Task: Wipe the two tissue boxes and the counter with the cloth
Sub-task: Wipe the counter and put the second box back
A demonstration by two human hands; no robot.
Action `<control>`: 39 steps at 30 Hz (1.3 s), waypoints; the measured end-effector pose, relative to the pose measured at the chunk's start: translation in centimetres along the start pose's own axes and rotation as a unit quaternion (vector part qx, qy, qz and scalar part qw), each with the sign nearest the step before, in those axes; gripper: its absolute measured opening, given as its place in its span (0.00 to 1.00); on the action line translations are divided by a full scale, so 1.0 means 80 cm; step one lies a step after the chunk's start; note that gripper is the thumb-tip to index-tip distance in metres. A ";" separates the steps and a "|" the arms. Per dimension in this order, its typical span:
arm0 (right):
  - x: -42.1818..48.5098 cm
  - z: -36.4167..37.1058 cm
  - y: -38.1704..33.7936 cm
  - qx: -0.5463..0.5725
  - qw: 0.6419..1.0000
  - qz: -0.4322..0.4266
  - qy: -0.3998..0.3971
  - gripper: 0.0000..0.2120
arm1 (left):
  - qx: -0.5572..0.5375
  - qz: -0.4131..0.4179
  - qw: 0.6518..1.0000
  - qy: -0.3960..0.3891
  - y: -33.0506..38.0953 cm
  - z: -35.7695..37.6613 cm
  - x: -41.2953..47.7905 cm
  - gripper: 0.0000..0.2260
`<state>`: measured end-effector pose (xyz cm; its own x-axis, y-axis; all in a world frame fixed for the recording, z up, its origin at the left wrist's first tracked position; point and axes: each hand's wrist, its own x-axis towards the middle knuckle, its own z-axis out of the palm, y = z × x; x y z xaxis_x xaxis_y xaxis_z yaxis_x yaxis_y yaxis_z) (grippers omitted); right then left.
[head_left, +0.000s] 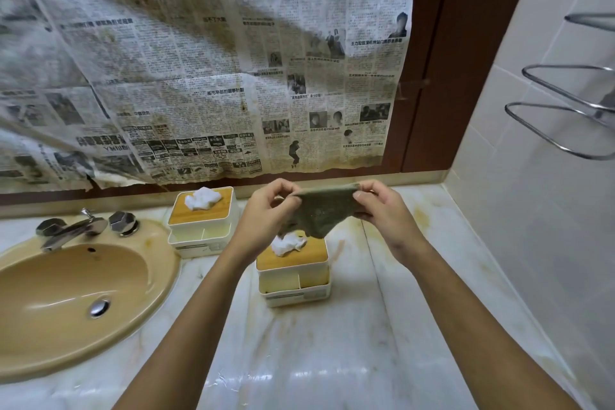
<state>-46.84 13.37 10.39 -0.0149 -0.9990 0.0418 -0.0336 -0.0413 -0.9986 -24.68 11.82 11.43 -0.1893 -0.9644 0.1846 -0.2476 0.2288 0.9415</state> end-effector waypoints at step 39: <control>0.022 -0.066 0.267 -0.525 0.812 0.253 0.024 0.34 | 0.426 -0.162 0.843 -0.286 -0.204 0.158 0.218 0.17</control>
<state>-52.86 10.79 -10.66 -0.3303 -0.8813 -0.3380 -0.8447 0.4358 -0.3107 -35.97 -7.04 -4.29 -0.3470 -0.8287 -0.4392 -0.9210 0.2128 0.3263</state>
